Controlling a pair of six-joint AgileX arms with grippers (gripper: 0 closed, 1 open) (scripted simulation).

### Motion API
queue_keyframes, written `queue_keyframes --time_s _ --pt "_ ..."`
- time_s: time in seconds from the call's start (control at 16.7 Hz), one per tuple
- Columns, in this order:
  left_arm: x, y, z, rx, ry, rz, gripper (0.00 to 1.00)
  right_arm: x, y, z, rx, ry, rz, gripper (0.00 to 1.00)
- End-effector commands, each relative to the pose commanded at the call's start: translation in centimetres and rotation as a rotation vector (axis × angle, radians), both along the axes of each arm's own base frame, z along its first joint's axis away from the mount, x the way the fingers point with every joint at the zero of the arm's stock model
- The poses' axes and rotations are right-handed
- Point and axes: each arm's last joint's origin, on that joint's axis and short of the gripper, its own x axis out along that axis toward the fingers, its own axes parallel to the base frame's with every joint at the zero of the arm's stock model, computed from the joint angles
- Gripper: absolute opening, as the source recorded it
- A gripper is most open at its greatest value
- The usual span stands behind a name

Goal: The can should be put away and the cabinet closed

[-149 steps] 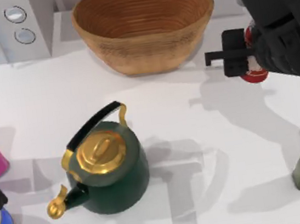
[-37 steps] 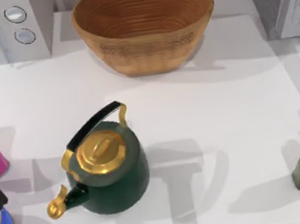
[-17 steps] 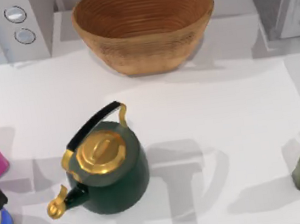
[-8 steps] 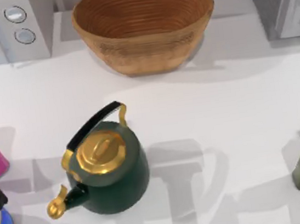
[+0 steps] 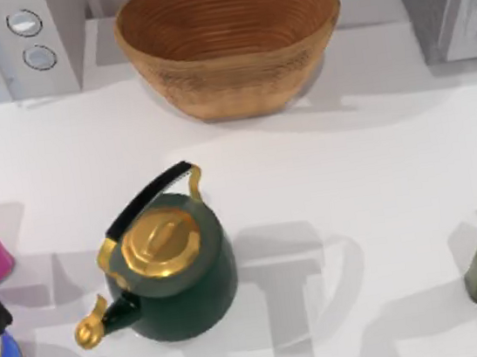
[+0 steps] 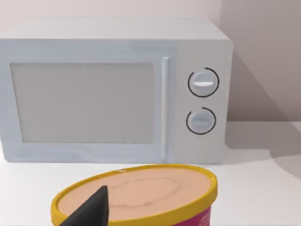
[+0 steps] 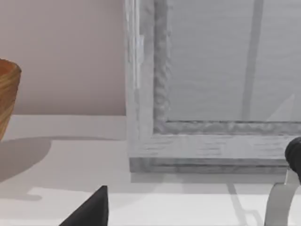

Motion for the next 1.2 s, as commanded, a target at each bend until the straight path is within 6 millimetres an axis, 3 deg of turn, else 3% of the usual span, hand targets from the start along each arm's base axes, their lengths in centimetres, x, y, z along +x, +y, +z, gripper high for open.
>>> queue_keyframes --time_s 0.42,0.72,0.96,1.2 --pt "0.0 0.0 0.0 0.000 0.000 0.000 1.00 0.0 0.0 0.0 0.001 -0.003 0.002 1.00" --pt "0.0 0.0 0.0 0.000 0.000 0.000 1.00 0.7 -1.0 2.1 -0.032 -0.039 0.016 1.00" --pt "0.0 0.0 0.0 0.000 0.000 0.000 1.00 2.6 -3.5 5.1 -0.071 -0.083 0.011 1.00" --pt "0.0 0.0 0.0 0.000 0.000 0.000 1.00 5.4 -8.3 7.0 -0.116 -0.120 0.008 1.00"
